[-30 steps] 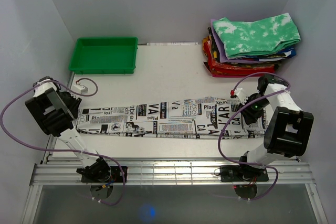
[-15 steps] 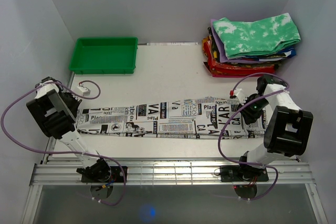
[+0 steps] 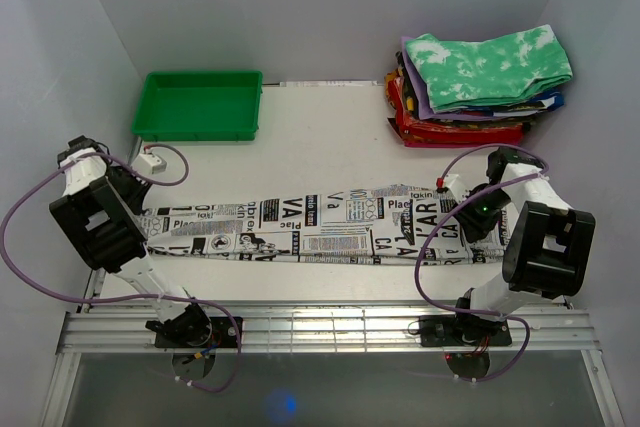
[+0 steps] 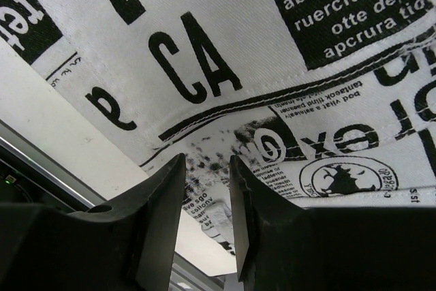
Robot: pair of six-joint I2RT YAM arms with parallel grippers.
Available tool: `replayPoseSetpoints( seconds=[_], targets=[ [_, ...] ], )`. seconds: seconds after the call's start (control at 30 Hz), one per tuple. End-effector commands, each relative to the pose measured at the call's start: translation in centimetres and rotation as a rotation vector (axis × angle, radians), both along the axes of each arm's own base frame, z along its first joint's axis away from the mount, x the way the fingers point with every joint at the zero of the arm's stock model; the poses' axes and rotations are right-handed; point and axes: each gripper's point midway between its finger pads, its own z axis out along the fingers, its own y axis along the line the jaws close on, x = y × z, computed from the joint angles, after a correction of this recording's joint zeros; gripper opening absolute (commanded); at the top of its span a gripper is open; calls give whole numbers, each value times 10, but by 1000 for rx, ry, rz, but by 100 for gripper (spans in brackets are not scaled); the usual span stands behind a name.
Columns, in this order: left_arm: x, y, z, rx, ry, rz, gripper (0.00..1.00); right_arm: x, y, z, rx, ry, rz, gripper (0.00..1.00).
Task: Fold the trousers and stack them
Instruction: Fold the trousers
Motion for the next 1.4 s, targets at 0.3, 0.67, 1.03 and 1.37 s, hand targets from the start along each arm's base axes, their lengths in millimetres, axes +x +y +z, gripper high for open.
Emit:
replayPoseSetpoints(
  seconds=[0.3,0.67,1.03,1.37],
  targets=[
    [21,-25,-11,-66,-60,-80,40,0,5,5,-2,1,-3,38],
    [0,-42,-37,-71,26,-146,36,1,6,4,-8,3,-4,38],
    [6,-54,3,-112,-50,-148,0,3,6,4,-8,-5,2,36],
    [13,-59,22,-134,-98,-115,0,-1,8,0,0,-2,4,35]
  ],
)
